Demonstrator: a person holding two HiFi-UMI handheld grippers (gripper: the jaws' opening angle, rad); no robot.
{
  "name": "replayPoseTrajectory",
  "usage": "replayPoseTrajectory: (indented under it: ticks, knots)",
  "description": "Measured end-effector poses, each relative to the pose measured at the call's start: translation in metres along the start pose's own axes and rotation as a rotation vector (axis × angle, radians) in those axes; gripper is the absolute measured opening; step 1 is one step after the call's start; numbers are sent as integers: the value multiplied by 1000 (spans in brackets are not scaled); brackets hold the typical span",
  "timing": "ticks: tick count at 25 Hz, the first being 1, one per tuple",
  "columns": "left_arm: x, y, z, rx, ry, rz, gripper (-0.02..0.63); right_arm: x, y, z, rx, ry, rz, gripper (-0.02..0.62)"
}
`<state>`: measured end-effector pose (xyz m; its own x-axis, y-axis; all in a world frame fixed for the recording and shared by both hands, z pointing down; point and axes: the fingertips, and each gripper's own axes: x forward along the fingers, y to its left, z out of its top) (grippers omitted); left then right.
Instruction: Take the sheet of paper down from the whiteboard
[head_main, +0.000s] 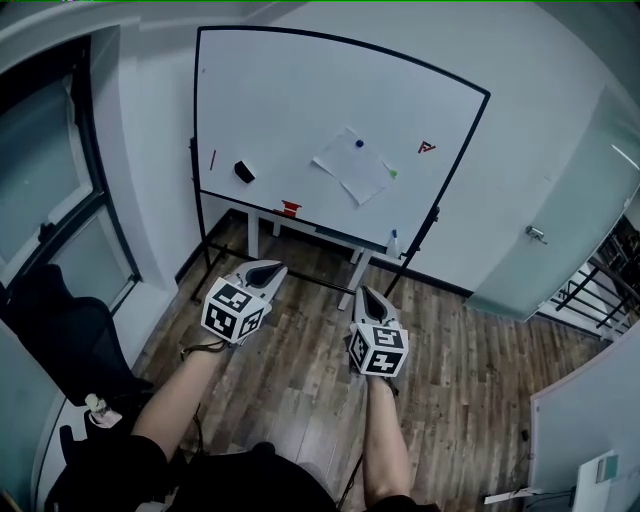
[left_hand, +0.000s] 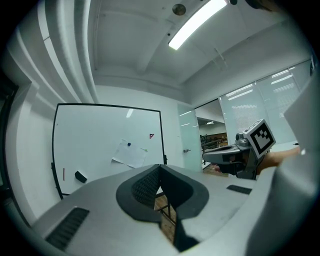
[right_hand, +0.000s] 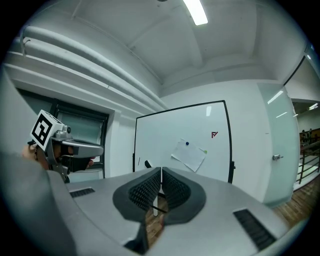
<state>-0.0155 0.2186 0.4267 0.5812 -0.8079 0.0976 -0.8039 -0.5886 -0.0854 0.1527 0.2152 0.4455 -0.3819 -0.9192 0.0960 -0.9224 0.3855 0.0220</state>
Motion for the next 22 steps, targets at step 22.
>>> replayPoseTrajectory:
  ticks: [22]
  knots:
    - [165, 134, -25, -23, 32, 28, 21, 213, -69, -6, -1, 22, 55, 26]
